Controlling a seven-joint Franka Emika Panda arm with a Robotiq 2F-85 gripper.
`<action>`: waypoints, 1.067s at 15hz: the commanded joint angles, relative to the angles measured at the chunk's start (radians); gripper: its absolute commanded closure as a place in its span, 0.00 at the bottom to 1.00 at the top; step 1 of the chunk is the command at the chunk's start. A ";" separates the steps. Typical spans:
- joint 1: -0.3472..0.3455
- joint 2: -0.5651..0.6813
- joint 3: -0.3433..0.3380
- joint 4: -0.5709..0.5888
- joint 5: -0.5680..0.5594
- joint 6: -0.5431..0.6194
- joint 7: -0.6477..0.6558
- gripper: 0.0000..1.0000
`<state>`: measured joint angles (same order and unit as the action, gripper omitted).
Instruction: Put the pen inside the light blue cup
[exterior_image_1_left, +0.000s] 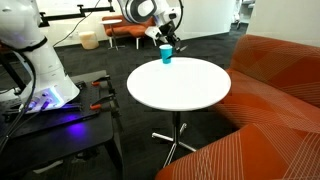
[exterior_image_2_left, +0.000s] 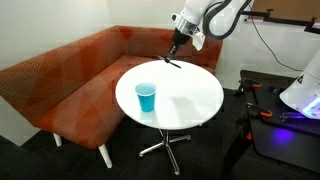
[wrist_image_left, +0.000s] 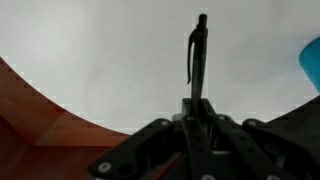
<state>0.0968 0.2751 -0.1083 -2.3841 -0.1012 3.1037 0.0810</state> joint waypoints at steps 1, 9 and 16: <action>-0.047 -0.059 0.065 -0.076 0.033 0.098 -0.039 0.97; -0.396 -0.016 0.451 -0.092 -0.060 0.257 -0.018 0.97; -0.775 0.087 0.758 -0.071 -0.303 0.289 -0.020 0.97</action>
<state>-0.5516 0.3186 0.5556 -2.4604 -0.3188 3.3584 0.0784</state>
